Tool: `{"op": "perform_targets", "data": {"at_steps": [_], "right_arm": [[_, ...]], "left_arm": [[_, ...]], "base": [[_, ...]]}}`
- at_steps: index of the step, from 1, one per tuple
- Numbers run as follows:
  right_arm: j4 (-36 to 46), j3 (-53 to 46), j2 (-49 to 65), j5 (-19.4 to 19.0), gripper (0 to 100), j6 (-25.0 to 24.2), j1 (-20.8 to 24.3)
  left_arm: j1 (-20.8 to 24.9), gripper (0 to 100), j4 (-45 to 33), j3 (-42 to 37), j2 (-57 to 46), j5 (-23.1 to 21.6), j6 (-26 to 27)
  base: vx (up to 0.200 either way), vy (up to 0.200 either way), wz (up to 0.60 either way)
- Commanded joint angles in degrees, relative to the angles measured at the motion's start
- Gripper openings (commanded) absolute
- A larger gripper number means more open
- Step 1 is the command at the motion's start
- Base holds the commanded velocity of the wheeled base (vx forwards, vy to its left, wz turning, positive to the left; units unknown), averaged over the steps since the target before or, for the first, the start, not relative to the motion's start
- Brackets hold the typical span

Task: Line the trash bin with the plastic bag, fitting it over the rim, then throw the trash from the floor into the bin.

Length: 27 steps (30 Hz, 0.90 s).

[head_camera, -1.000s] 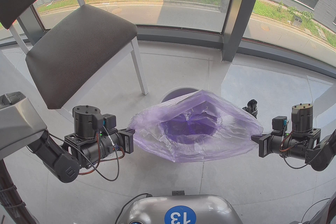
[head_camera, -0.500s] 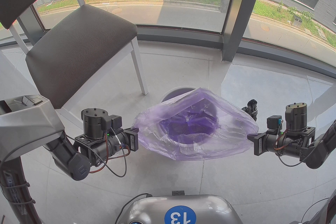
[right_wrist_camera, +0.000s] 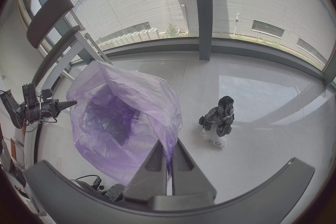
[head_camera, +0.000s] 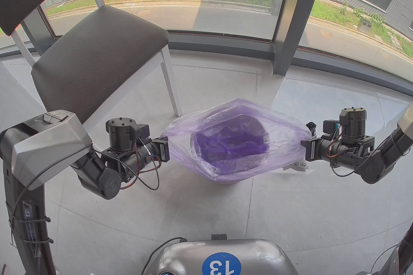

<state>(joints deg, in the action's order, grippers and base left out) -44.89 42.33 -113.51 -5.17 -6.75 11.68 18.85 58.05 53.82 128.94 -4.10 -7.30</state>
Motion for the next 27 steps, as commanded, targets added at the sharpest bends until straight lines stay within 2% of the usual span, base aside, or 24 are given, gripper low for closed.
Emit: {"op": "perform_targets", "data": {"at_steps": [1,7,13,23,24,27], "right_arm": [[-0.03,-0.84,-0.49,-0.02,0,0.07,-1.40],[-0.03,-2.16,0.48,-0.02,0,-0.01,-1.66],[-1.08,-6.38,0.39,-0.02,0,-0.01,0.98],[-11.89,-13.41,-0.22,0.07,0,-0.45,3.61],[-16.29,-14.73,-1.28,0.33,0,-0.37,4.67],[-19.19,-14.99,-2.51,0.51,0,-0.45,5.55]], "left_arm": [[-0.13,0,0.13,1.64,0.79,0.05,-0.87],[0.75,0,-0.48,2.78,0.44,0.14,-0.87],[2.60,0,0.04,-0.91,0.08,0.40,-0.61],[0.23,0,0.31,-2.23,-3.34,-0.83,-0.34],[0.23,0,0.57,-2.58,-3.52,-1.18,-0.43],[0.67,0,1.19,-2.49,-3.17,-1.18,-0.70]], "base": [[0.000,0.000,0.00],[0.000,0.000,0.00],[0.000,0.000,0.00],[0.000,0.000,0.00],[0.000,0.000,0.00],[0.000,0.000,0.00]]}}
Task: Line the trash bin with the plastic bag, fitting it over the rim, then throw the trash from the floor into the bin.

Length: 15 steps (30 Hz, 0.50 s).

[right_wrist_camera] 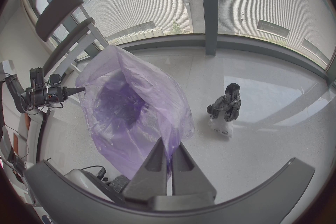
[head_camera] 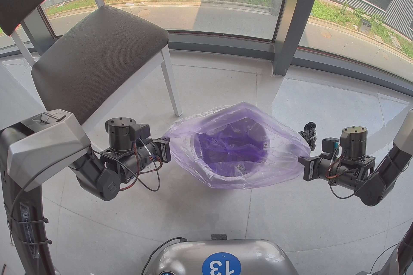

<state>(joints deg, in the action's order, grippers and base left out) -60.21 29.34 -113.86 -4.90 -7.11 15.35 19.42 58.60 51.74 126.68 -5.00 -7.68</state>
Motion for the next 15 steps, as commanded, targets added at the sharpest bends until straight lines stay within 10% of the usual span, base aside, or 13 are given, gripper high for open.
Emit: {"op": "perform_targets", "data": {"at_steps": [1,15], "right_arm": [[-5.09,-2.18,-2.68,0.24,0,-0.01,2.49],[-12.12,-0.87,-12.44,0.42,0,-0.89,2.67]], "left_arm": [[0.18,0,1.87,-0.67,-0.74,-0.28,-0.76],[2.11,0,4.59,1.26,2.78,0.78,-2.60]], "base": [[0.000,0.000,0.00],[0.000,0.000,0.00]]}}
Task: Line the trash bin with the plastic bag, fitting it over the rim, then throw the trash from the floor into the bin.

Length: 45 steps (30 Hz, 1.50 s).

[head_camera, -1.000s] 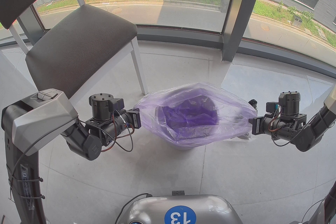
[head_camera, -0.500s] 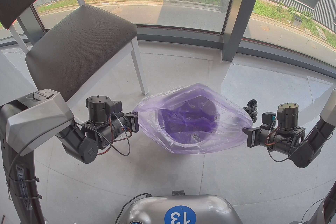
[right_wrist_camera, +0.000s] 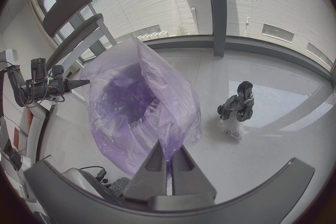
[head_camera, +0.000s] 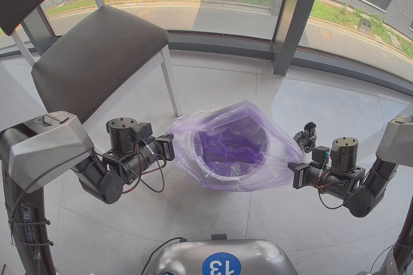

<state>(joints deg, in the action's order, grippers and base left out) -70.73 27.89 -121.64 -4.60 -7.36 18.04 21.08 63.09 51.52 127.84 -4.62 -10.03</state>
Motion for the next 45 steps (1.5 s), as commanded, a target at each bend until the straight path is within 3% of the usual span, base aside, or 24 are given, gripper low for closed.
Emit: {"op": "perform_targets", "data": {"at_steps": [1,13,21,30,45], "right_arm": [[-1.96,0.76,-5.28,0.11,0,-0.99,-0.02],[-3.80,5.15,-12.40,3.01,0,-2.66,0.41],[-4.07,10.16,-14.24,6.71,0,-7.75,2.44],[-3.98,14.30,-14.42,10.22,0,-10.30,2.61],[-3.63,17.37,-12.40,11.80,0,-12.15,1.29]], "left_arm": [[0.46,0,0.11,1.74,1.71,0.67,-0.34],[1.33,0,0.11,5.00,3.55,3.48,-3.15],[1.42,0,1.34,7.90,4.26,4.88,-5.70],[1.07,0,1.16,11.15,6.45,7.70,-6.93],[-0.42,0,0.99,13.79,8.74,7.87,-7.11]], "base": [[0.000,0.000,0.00],[0.000,0.000,0.00],[0.000,0.000,0.00],[0.000,0.000,0.00],[0.000,0.000,0.00]]}}
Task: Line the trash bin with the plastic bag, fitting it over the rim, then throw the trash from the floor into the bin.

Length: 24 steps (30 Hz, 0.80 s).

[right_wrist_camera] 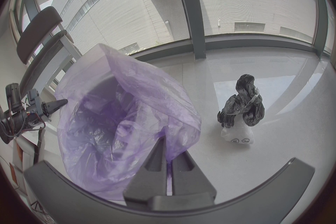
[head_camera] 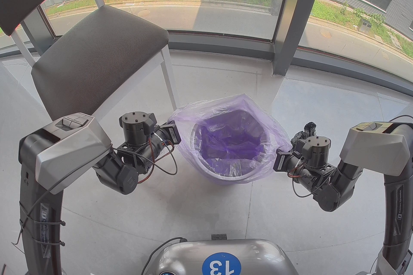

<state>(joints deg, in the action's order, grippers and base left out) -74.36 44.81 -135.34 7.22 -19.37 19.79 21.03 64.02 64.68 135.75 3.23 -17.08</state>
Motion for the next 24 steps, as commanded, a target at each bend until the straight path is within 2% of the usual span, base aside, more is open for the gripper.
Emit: {"op": "perform_targets", "data": {"at_steps": [1,11,14,18,24], "right_arm": [[0.01,0.45,1.31,-0.01,0,-0.14,-0.45],[0.45,0.98,3.24,0.08,0,-0.76,-1.59],[1.85,0.54,3.33,0.08,0,-0.67,-1.50],[3.08,0.45,3.24,0.08,0,-0.76,-1.33],[3.26,0.10,3.06,0.08,0,-0.67,-1.33]], "left_arm": [[-0.37,0,0.05,0.62,0.83,0.02,-0.06],[-0.81,0,0.31,2.90,2.59,1.43,-0.24],[-0.55,0,0.40,3.96,3.82,3.62,0.03],[0.06,0,0.66,4.93,4.87,3.89,-0.06],[0.33,0,1.19,9.32,9.44,6.88,-0.06]], "base": [[0.000,0.000,0.00],[0.000,0.000,0.00],[0.000,0.000,0.00],[0.000,0.000,0.00],[0.000,0.000,0.00]]}}
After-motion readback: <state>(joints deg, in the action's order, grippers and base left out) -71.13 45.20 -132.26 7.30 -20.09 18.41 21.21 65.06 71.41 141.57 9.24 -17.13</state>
